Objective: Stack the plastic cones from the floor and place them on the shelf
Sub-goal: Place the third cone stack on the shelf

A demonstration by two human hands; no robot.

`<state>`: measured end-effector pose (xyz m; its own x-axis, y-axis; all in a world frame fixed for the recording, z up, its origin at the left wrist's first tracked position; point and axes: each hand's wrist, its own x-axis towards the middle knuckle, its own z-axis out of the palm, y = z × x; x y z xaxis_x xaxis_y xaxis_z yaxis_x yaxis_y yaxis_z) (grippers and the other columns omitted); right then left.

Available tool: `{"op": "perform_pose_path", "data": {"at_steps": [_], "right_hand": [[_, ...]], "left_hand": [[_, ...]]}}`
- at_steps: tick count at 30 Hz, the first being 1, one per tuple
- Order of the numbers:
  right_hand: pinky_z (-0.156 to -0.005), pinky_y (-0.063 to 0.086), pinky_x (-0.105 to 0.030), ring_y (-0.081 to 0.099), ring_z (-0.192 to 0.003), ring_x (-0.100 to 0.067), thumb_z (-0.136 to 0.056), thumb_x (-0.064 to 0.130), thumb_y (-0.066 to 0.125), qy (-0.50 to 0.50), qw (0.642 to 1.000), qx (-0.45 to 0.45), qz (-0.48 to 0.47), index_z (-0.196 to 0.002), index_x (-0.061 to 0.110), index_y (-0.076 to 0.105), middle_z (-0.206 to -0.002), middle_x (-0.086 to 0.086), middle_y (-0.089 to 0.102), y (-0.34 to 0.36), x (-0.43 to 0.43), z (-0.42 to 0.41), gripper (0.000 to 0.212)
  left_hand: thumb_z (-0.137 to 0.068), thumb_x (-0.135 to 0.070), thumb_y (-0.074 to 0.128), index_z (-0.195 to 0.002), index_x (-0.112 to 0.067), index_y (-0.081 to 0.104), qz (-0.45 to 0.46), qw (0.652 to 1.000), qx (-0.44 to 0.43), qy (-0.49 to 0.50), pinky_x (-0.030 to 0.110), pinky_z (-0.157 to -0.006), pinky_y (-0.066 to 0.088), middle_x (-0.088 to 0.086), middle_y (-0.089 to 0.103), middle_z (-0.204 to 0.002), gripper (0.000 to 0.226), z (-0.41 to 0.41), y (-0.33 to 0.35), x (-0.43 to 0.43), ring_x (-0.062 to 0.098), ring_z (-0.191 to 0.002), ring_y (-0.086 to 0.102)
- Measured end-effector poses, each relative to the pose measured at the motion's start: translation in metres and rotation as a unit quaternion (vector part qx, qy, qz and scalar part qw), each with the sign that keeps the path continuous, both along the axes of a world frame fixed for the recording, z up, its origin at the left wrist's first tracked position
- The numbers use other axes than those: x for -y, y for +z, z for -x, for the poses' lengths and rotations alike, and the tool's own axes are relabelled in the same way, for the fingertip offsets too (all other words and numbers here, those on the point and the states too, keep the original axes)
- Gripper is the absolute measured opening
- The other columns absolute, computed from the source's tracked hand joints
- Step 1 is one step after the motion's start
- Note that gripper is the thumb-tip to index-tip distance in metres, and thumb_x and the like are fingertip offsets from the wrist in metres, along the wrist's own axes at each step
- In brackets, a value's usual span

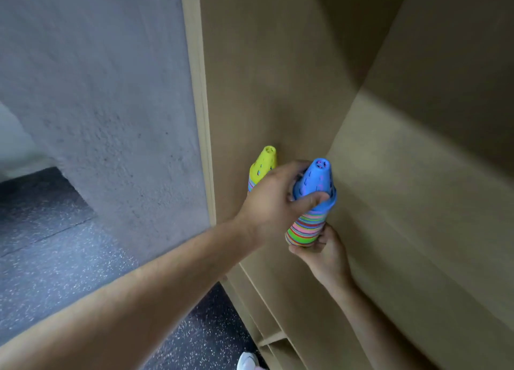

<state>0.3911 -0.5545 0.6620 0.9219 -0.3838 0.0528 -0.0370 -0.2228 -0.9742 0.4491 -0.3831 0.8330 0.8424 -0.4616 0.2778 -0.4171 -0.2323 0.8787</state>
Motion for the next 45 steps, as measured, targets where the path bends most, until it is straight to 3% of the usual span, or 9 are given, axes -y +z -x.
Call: {"op": "perform_pose_path", "data": {"at_steps": [3, 6, 13, 17, 22, 30, 37, 45], "right_hand": [[-0.087, 0.058, -0.048, 0.075, -0.088, -0.026, -0.058, 0.009, 0.090, 0.034, 0.998, 0.039, -0.019, -0.102, 0.011, 0.066, -0.097, -0.008, 0.077, 0.063, -0.003, -0.016, 0.051], [-0.088, 0.058, -0.051, 0.075, -0.090, -0.026, -0.059, 0.012, 0.094, 0.047, 0.996, 0.072, -0.002, -0.104, 0.014, 0.067, -0.098, -0.006, 0.078, 0.117, -0.003, -0.039, 0.052], [-0.090, 0.056, -0.053, 0.074, -0.095, -0.020, -0.054, 0.032, 0.095, 0.090, 0.991, 0.095, 0.039, -0.103, 0.022, 0.069, -0.100, 0.002, 0.077, 0.189, -0.022, -0.095, 0.055], [-0.088, 0.057, -0.051, 0.074, -0.093, -0.016, -0.049, 0.043, 0.093, 0.090, 0.991, 0.075, 0.063, -0.100, 0.033, 0.068, -0.099, 0.007, 0.077, 0.187, -0.036, -0.120, 0.057], [-0.080, 0.059, -0.043, 0.072, -0.087, -0.008, -0.046, 0.048, 0.088, 0.092, 0.989, 0.020, 0.117, -0.094, 0.031, 0.069, -0.092, 0.013, 0.076, 0.158, -0.034, -0.128, 0.054], [-0.081, 0.058, -0.043, 0.072, -0.090, -0.007, -0.052, 0.050, 0.088, 0.094, 0.989, -0.027, 0.109, -0.098, 0.025, 0.069, -0.097, 0.013, 0.076, 0.105, -0.034, -0.124, 0.056], [-0.084, 0.059, -0.038, 0.070, -0.090, -0.001, -0.053, 0.047, 0.084, 0.105, 0.986, -0.046, 0.120, -0.102, 0.031, 0.065, -0.099, 0.018, 0.074, 0.106, -0.036, -0.127, 0.055], [-0.084, 0.060, -0.042, 0.071, -0.093, -0.006, -0.054, 0.045, 0.087, 0.104, 0.987, -0.056, 0.109, -0.104, 0.032, 0.062, -0.102, 0.014, 0.074, 0.101, -0.037, -0.130, 0.057]], "left_hand": [[-0.091, -0.037, 0.078, -0.123, -0.022, 0.067, 0.010, 0.997, 0.076, 0.011, 0.010, -0.076, 0.042, -0.026, 0.063, -0.093, 0.037, -0.008, 0.055, -0.005, -0.009, -0.085, 0.058], [-0.092, -0.034, 0.077, -0.117, -0.022, 0.067, 0.038, 0.993, 0.110, 0.014, 0.012, -0.071, 0.044, -0.022, 0.065, -0.090, 0.029, -0.023, 0.108, -0.008, -0.007, -0.078, 0.058], [-0.094, -0.045, 0.073, -0.131, -0.022, 0.064, 0.026, 0.982, 0.176, 0.071, 0.009, -0.069, 0.042, -0.011, 0.069, -0.111, 0.045, -0.072, 0.180, -0.020, -0.002, -0.090, 0.059], [-0.094, -0.045, 0.073, -0.130, -0.021, 0.064, 0.026, 0.983, 0.160, 0.088, 0.012, -0.072, 0.044, -0.010, 0.070, -0.111, 0.045, -0.093, 0.176, -0.028, -0.003, -0.089, 0.060], [-0.092, -0.043, 0.075, -0.131, -0.018, 0.064, 0.027, 0.989, 0.109, 0.100, 0.016, -0.078, 0.047, -0.013, 0.069, -0.107, 0.047, -0.107, 0.136, -0.031, -0.007, -0.087, 0.061], [-0.085, -0.056, 0.070, -0.134, -0.020, 0.061, 0.026, 0.993, 0.042, 0.103, 0.045, -0.092, 0.060, -0.006, 0.070, -0.121, 0.061, -0.099, 0.076, -0.024, 0.010, -0.113, 0.067], [-0.091, -0.044, 0.075, -0.124, -0.031, 0.058, 0.020, 0.994, 0.037, 0.102, 0.049, -0.092, 0.059, -0.004, 0.069, -0.121, 0.039, -0.096, 0.078, -0.027, 0.021, -0.109, 0.069], [-0.076, -0.067, 0.069, -0.128, -0.034, 0.057, 0.014, 0.995, 0.024, 0.093, 0.050, -0.095, 0.058, -0.004, 0.065, -0.123, 0.063, -0.097, 0.076, -0.030, 0.018, -0.115, 0.066]]}}
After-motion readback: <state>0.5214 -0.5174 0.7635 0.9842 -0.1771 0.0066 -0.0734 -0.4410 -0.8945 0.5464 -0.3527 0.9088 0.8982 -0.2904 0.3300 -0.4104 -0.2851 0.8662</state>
